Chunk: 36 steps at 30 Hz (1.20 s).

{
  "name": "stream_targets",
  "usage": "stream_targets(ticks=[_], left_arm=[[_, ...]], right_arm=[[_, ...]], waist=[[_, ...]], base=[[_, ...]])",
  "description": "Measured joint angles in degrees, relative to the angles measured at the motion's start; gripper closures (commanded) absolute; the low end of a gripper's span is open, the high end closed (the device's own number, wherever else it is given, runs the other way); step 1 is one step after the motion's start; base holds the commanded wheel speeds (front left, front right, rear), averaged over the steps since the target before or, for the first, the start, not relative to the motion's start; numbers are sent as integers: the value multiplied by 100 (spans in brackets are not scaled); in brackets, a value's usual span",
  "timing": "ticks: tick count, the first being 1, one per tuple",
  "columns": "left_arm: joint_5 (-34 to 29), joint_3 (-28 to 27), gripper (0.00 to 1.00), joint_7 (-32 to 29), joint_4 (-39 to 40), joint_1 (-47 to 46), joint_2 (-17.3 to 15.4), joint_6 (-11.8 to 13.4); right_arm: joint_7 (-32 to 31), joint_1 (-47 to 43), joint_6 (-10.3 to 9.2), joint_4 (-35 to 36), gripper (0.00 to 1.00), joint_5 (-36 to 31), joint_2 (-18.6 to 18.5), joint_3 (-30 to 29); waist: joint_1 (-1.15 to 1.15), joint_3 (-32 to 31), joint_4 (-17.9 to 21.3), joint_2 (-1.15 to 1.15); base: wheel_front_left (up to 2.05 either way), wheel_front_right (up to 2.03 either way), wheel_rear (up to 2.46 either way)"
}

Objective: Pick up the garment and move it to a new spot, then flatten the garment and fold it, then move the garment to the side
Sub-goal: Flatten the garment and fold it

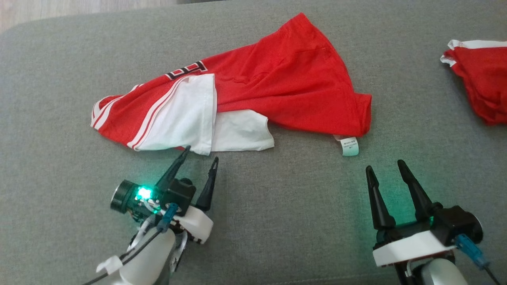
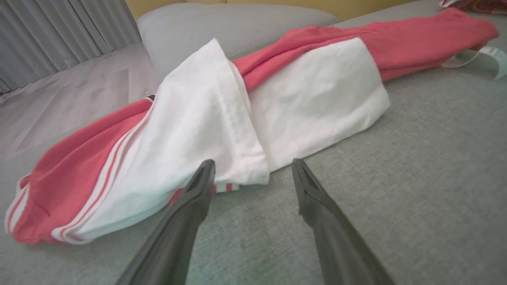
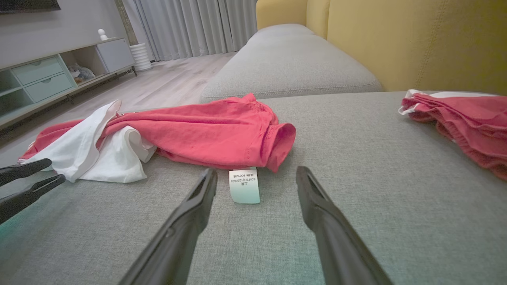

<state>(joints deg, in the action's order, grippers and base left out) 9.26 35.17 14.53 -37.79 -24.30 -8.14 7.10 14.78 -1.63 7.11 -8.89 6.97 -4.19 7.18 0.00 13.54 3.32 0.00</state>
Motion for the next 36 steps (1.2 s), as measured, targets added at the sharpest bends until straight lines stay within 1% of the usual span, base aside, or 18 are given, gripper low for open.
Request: stream_targets(ticks=[8,13,16,17,18,20,21,22,23,29,31,34,36], left_arm=[[-16,-8,0,0,-304,-279,-29,-11],[-16,-3,0,0,-461,-291,-18,-13],[-16,1,0,0,-489,-293,-15,-58],[-16,2,2,0,-506,-296,-12,-58],[-16,3,13,0,-530,-305,-10,-58],[-16,4,51,0,-573,-349,-7,-62],[-16,4,61,0,-576,-375,-1,-62],[-16,4,75,0,-577,-397,5,-63],[-16,4,100,0,-578,-410,13,-63],[-16,1,100,0,-487,-416,66,-112],[-16,-19,100,0,-181,-403,65,-97],[-18,-92,100,0,474,-305,35,36],[-57,-193,100,1,1013,-138,-40,174]], right_arm=[[1,144,0,8,0,0,-9,14],[1,142,0,7,0,0,-13,13],[1,142,0,8,0,1,-14,13],[1,142,0,8,0,0,-16,13],[1,141,0,12,0,0,-16,11],[0,141,0,33,0,0,-16,5],[1,141,0,40,0,0,-21,0],[1,141,0,45,0,-1,-24,-4],[1,141,0,51,0,-1,-26,-8],[1,130,0,62,0,-2,-63,-58],[1,111,0,66,0,-2,-65,-85],[1,90,0,70,0,-2,-64,-172],[1,80,0,85,0,-2,-63,-275]], waist=[[0,99,0,0],[0,90,57,0],[0,94,72,0],[0,101,78,0],[0,106,80,0],[0,116,76,0],[0,121,71,0],[0,126,65,0],[0,130,59,0],[0,112,-24,0],[0,84,-79,0],[0,24,-197,0],[0,-23,-310,0]], base=[[0,0,0],[0,0,0],[0,0,0],[0,0,0],[0,0,0],[0,0,0],[0,0,0],[0,0,0],[0,0,0],[0,0,0],[0,0,0],[0,0,0],[0,0,0]])
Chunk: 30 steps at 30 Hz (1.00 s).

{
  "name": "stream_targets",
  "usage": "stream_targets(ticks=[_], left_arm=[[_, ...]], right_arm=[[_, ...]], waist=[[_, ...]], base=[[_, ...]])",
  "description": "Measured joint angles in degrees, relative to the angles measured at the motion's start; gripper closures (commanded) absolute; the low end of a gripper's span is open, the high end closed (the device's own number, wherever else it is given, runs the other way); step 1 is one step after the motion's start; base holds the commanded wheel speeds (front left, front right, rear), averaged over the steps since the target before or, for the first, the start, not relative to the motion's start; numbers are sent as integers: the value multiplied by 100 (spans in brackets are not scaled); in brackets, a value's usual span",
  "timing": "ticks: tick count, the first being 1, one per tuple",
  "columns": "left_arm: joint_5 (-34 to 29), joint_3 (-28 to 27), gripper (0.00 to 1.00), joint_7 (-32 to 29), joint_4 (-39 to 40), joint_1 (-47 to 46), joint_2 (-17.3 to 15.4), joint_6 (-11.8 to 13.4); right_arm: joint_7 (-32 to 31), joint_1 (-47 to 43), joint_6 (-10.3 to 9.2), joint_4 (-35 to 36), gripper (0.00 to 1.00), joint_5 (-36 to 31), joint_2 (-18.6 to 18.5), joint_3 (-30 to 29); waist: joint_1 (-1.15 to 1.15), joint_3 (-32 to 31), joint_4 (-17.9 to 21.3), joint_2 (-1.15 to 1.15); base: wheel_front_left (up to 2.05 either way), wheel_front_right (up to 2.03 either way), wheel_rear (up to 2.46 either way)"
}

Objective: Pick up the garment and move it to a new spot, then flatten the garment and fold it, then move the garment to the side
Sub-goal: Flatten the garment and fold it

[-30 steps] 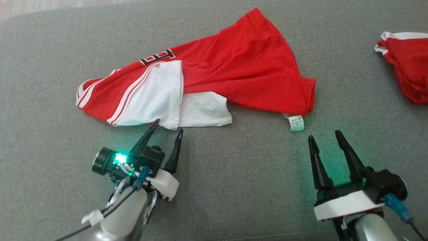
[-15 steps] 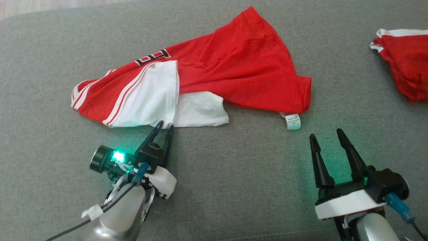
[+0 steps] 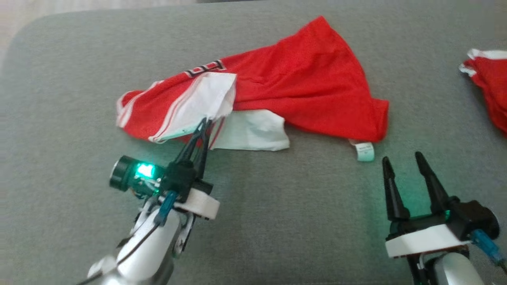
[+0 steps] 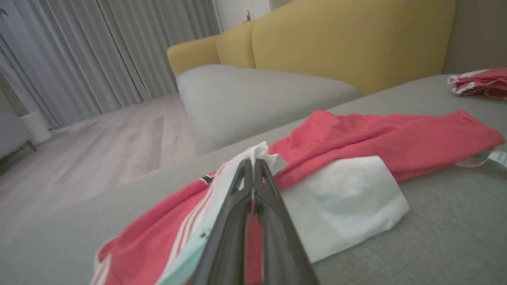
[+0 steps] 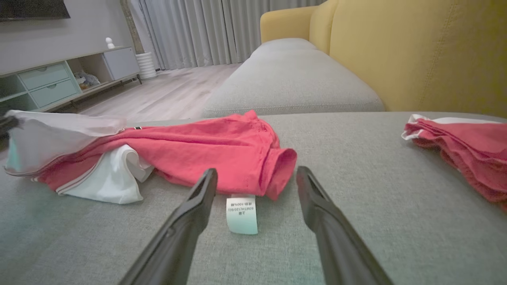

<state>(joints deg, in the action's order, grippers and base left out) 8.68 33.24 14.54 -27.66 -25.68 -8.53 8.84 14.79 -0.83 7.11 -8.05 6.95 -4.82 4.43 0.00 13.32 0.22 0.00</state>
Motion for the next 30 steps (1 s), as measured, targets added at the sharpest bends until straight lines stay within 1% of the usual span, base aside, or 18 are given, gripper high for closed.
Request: stream_targets(ticks=[3,6,8,10,12,13,16,18,20,24,30], left_arm=[[-101,-147,100,9,781,346,-263,194],[-125,-312,100,9,1327,683,-612,322],[-132,-413,100,9,1605,836,-797,377],[-132,-469,100,3,1813,887,-901,387],[-131,-532,100,-41,1996,882,-931,428],[-127,-545,100,-43,2070,882,-939,428],[-126,-554,100,-70,2182,870,-961,431],[-126,-559,100,-83,2257,826,-960,435],[-126,-566,100,-82,2288,783,-957,435],[-125,-565,100,-82,2282,672,-954,433],[-109,-559,100,-77,2225,521,-939,430]], right_arm=[[0,-16,0,51,0,2,0,-119],[0,12,0,-1,0,109,-68,-141],[0,114,0,-138,0,272,-226,-123],[0,387,0,-414,0,465,-511,-27],[-13,867,0,-761,0,632,-859,99],[-126,1171,0,-938,0,710,-1033,148],[-691,2161,0,-1456,0,881,-1589,431],[-1080,2749,0,-1764,0,1046,-1874,686],[-1416,3194,0,-2047,0,1163,-2103,1058],[-1850,3763,0,-2607,0,1558,-2281,1681],[-1942,4234,0,-3318,0,1831,-2485,2274]], waist=[[0,-82,-219,0],[0,-161,-455,0],[1,-192,-612,0],[1,-193,-760,0],[1,-157,-891,0],[0,-124,-946,0],[0,26,-1065,0],[0,129,-1146,0],[-1,221,-1235,0],[-1,386,-1406,0],[-1,539,-1648,0]], base=[[0,0,0],[0,0,0],[0,0,0],[0,0,0],[0,0,0],[0,0,0],[0,0,0],[0,0,0],[0,0,0],[0,0,0],[0,0,0]])
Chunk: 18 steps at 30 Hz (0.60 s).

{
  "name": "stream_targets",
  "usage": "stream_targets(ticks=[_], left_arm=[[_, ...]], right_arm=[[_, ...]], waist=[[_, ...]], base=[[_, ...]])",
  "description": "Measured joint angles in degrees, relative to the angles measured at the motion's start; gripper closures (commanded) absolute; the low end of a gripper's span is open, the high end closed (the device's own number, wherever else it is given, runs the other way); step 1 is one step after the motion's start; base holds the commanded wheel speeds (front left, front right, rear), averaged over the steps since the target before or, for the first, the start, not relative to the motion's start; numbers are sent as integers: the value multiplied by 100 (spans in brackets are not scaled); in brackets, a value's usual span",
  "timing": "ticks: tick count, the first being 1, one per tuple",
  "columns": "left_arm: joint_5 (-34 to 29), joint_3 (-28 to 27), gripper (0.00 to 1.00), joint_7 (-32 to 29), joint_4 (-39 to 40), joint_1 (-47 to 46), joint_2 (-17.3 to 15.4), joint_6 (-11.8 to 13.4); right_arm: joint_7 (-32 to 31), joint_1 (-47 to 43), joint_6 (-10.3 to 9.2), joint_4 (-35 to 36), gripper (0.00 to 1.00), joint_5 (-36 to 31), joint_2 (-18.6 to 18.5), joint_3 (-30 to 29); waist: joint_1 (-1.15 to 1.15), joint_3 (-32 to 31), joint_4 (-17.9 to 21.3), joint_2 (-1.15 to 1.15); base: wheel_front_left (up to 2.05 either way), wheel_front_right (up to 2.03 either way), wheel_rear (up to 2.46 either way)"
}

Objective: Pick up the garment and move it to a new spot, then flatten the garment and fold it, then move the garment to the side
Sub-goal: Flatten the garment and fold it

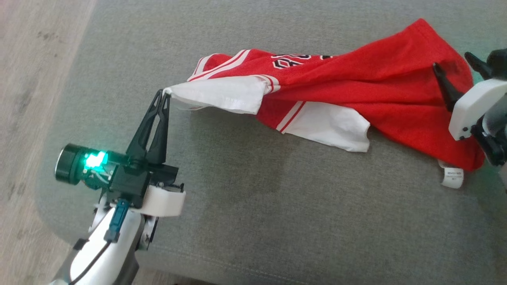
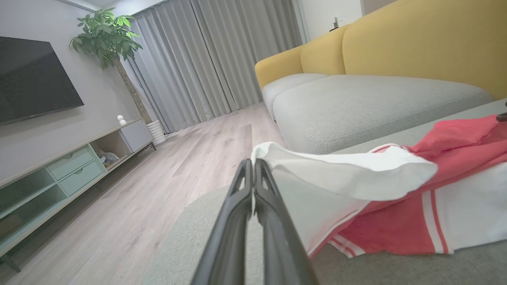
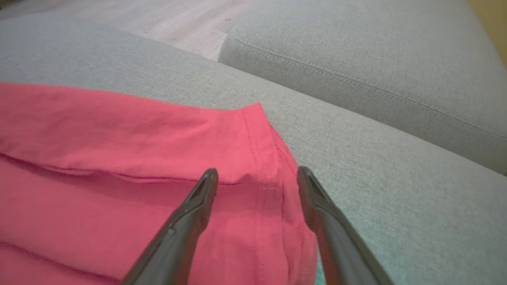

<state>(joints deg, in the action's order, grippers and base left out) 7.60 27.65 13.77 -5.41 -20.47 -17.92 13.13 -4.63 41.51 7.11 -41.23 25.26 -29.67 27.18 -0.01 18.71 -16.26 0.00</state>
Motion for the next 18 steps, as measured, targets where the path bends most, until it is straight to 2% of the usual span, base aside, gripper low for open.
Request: stream_targets(ticks=[4,5,6,8,10,11,12,18], left_arm=[[0,8,100,1,-21,-36,4,-1],[1,12,100,1,-38,-36,5,-1],[1,16,100,1,-55,-36,8,-1],[18,21,100,1,-87,-36,9,-1],[19,23,100,1,-103,-35,9,-1],[40,25,100,1,-105,-35,8,-1],[52,27,100,1,-111,-35,8,-2],[57,35,100,27,-142,-36,-16,-3]], right_arm=[[14,154,0,-305,0,162,-7,266],[22,170,0,-376,8,207,-7,328],[76,171,0,-439,20,247,-8,387],[145,174,0,-553,55,316,-9,501],[198,196,0,-650,76,396,-5,611],[231,223,0,-688,91,436,-4,655],[281,258,0,-720,100,478,-4,699],[716,380,0,-792,100,589,-2,915]], waist=[[0,19,-85,0],[0,15,-96,0],[0,8,-103,0],[1,-8,-110,0],[1,-27,-99,0],[1,-37,-90,0],[1,-47,-82,0],[1,-177,-23,0]], base=[[0,0,0],[0,0,0],[0,0,0],[0,0,0],[0,0,0],[0,0,0],[0,0,0],[0,0,0]])
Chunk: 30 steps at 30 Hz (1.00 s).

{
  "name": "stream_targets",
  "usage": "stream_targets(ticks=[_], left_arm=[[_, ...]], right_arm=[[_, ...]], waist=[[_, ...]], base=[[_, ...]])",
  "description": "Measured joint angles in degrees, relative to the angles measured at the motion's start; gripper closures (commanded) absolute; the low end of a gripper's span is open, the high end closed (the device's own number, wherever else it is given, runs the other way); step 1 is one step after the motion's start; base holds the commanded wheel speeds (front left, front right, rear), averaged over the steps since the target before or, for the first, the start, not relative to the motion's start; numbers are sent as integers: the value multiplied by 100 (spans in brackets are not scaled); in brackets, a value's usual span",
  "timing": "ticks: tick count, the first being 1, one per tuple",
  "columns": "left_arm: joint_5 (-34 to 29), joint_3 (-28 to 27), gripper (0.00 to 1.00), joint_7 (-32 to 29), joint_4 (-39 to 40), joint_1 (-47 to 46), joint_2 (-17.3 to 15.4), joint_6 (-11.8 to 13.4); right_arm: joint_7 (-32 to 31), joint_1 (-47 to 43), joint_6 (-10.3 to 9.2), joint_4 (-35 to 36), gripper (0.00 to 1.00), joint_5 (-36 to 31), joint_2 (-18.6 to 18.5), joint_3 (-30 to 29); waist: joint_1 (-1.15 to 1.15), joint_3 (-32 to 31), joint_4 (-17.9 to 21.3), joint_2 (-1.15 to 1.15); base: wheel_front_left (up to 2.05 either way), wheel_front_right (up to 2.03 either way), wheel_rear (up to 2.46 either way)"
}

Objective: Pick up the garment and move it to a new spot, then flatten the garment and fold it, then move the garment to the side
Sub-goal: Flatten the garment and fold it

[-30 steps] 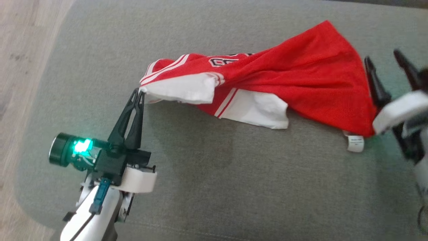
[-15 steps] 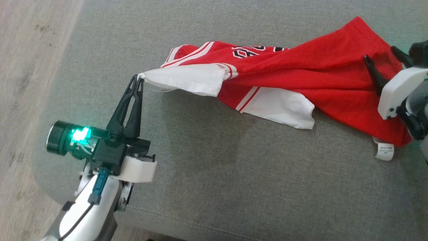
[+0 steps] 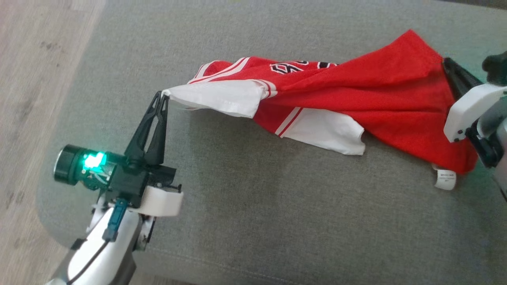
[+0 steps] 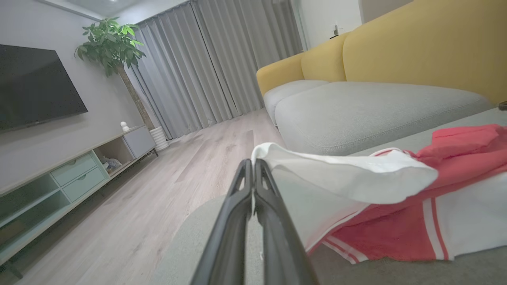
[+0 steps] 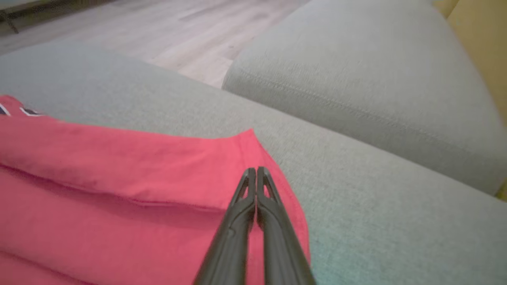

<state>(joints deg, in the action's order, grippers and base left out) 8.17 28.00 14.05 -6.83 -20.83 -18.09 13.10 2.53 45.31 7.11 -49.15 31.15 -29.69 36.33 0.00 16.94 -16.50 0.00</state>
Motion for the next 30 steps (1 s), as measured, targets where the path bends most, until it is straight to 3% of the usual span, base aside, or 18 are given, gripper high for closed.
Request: stream_targets(ticks=[8,13,15,21,30], left_arm=[[-119,-49,100,-21,244,-465,-500,-260],[-115,-212,100,-437,453,-937,-867,-468],[-67,-227,100,-661,555,-903,-953,-497],[199,-308,100,-799,869,-401,-943,-292],[402,-394,100,-582,978,345,-801,4]], right_arm=[[821,364,0,3,100,285,-27,-85],[623,432,0,364,100,490,-127,289],[348,281,0,649,0,799,-154,576],[13,-268,0,1046,0,1350,-360,1180],[-165,-362,0,1328,0,2267,-609,1713]], waist=[[0,-550,189,0],[1,-1019,392,0],[1,-1156,559,0],[1,-1025,541,0],[0,-600,-163,0]], base=[[0,0,0],[0,0,0],[0,0,0],[0,0,0],[0,0,0]])
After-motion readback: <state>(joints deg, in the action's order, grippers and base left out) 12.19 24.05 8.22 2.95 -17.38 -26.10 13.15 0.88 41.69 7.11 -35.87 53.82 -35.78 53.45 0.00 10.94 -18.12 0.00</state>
